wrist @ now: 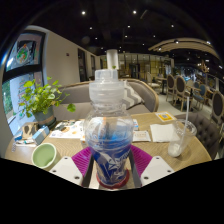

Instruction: Pour water

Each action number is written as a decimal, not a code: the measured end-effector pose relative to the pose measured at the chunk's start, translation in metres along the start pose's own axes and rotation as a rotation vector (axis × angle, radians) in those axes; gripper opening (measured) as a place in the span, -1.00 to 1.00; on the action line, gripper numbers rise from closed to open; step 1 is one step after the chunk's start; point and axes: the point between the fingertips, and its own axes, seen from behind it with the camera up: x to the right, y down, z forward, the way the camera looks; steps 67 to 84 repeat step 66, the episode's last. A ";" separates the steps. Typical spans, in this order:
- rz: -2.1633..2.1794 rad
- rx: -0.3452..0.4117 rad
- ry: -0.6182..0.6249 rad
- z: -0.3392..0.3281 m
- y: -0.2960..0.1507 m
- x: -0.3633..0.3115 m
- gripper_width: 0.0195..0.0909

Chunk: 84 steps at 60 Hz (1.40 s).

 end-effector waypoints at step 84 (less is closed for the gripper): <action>-0.059 -0.143 0.092 -0.341 -0.025 -0.094 0.85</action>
